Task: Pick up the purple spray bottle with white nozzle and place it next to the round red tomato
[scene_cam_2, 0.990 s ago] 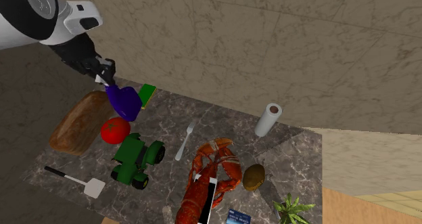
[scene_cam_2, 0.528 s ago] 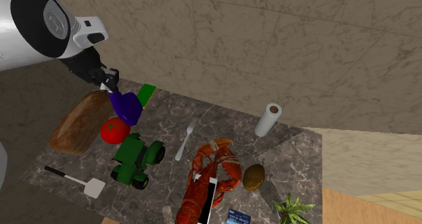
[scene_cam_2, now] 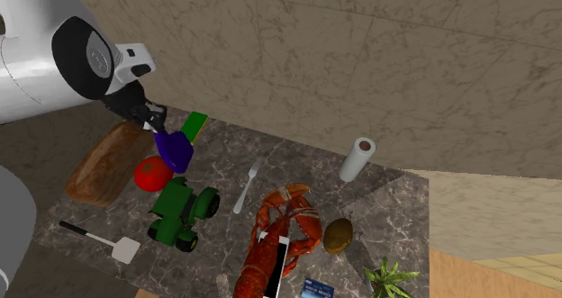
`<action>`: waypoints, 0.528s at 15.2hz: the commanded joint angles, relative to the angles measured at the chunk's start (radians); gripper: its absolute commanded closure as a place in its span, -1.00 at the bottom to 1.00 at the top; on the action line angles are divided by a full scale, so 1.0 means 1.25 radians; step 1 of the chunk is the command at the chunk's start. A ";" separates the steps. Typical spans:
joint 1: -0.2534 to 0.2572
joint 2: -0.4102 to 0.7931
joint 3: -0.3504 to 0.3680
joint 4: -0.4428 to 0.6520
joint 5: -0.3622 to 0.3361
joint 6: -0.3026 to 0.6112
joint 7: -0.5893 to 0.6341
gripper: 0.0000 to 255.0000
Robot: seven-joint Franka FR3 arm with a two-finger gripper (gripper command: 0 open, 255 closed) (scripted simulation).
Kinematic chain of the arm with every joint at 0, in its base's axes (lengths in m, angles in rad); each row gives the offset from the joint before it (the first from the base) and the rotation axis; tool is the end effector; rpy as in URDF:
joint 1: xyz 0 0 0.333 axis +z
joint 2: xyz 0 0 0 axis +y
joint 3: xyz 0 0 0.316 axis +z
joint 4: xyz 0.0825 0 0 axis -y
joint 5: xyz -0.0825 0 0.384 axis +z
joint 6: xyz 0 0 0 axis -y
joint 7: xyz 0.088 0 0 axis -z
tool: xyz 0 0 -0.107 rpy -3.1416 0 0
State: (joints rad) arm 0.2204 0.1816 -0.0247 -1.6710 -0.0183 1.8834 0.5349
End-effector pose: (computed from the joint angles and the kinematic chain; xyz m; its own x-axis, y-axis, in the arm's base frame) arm 0.6095 0.1204 0.4972 0.9443 -0.3269 0.0377 -0.3273 -0.9449 0.0033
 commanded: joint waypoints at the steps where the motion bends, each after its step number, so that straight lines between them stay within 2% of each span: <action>1: 0.001 -0.001 0.000 -0.023 0.000 0.022 0.002 1.00; 8: 0.001 0.012 0.000 -0.081 0.000 0.094 0.003 1.00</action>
State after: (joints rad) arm 0.2208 0.1904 -0.0246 -1.7602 -0.0191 1.9869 0.5383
